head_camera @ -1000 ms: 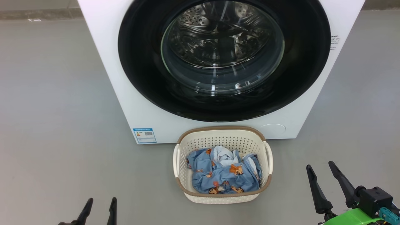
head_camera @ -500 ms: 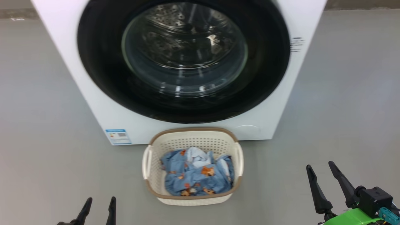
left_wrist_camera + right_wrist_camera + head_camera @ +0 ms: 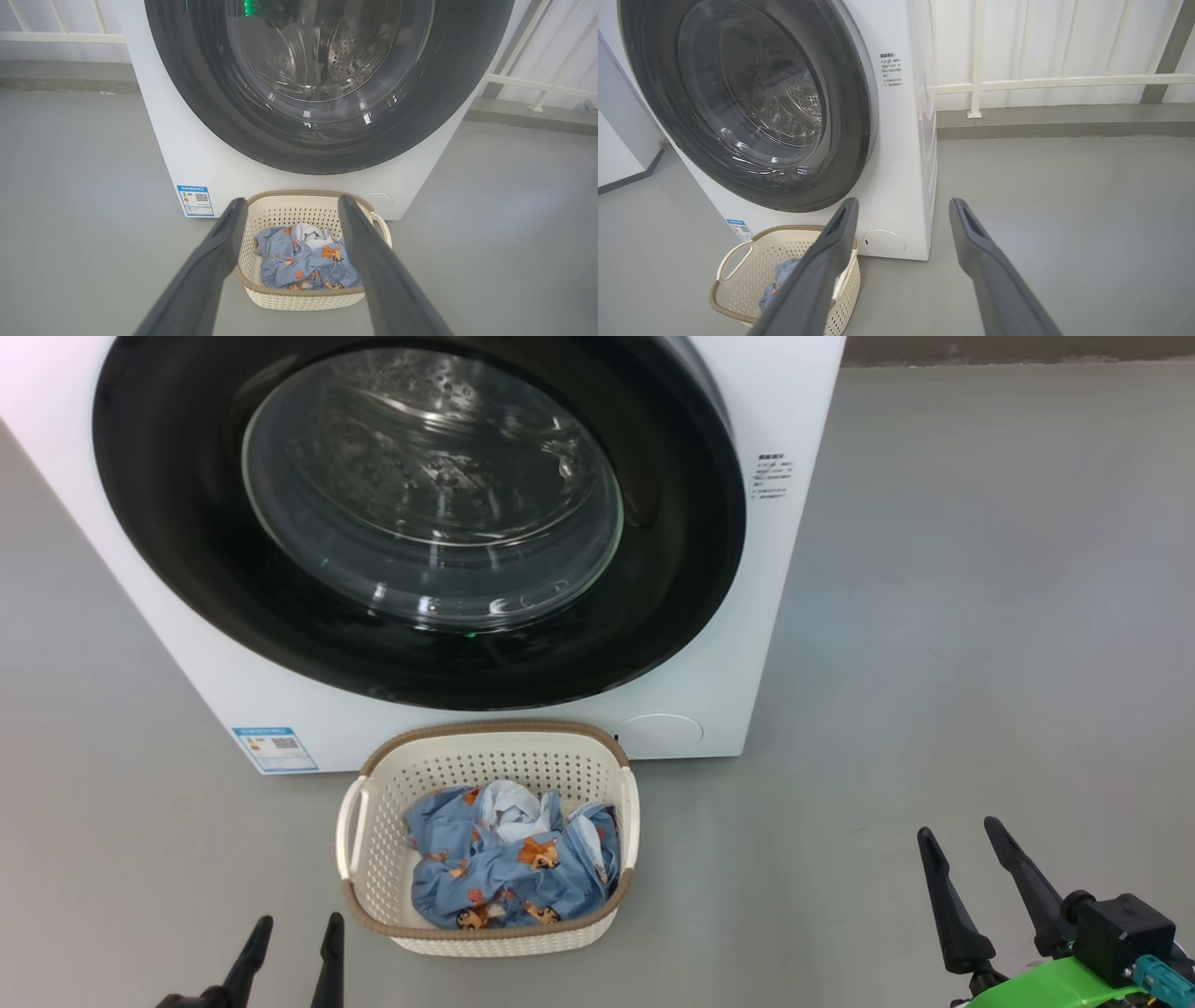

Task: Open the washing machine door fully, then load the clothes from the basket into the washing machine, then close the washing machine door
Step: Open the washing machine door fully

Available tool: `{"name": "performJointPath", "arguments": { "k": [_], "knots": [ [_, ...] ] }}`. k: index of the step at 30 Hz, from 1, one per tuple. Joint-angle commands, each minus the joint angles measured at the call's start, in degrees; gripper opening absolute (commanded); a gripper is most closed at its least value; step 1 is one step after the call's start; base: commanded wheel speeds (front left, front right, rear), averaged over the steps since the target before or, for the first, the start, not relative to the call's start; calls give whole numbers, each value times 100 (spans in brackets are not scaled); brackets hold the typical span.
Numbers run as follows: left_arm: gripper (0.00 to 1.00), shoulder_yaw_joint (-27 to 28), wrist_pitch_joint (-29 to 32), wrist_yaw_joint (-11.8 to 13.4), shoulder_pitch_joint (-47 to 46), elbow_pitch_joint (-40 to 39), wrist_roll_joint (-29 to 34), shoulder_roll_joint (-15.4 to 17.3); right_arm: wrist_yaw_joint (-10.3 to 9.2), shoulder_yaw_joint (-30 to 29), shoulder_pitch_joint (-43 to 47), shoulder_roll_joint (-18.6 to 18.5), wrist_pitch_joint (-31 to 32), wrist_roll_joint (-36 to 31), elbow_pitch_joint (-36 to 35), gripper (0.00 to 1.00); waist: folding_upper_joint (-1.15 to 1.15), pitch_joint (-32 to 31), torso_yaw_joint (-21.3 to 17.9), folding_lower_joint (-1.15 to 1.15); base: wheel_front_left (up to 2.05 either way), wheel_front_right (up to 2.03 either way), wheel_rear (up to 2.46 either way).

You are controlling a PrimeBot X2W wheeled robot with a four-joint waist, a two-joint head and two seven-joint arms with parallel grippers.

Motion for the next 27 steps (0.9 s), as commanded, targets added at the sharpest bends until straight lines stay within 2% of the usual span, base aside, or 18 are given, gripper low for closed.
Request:
{"name": "performJointPath", "arguments": {
  "k": [1, 20, 21, 22, 27],
  "knots": [
    [100, 211, -61, 31, -181, -105, -14, 58, -6, 107, -59, -69, -69, 18, -135, 100, 0, -12, 1, 0, 28, 28, -57],
    [100, 227, -61, 14, -160, -84, -72, 57, -6, 106, -42, -68, -69, 30, -144, 100, 0, -49, 12, 0, 2, 2, -4],
    [100, 227, -61, 14, -158, -83, -74, 57, -6, 130, -41, -73, -69, 58, -138, 45, 0, -52, 13, 0, 0, 0, 0],
    [100, 225, -61, 15, -154, -85, -76, 57, -6, 153, -40, -83, -69, 82, -135, 0, 0, -55, 14, 0, 0, 0, 0],
    [100, 220, -61, 18, -143, -90, -75, 57, -6, 217, -41, -124, -69, 160, -132, 0, 0, -60, 15, 0, 0, 0, 0]
  ]
}}
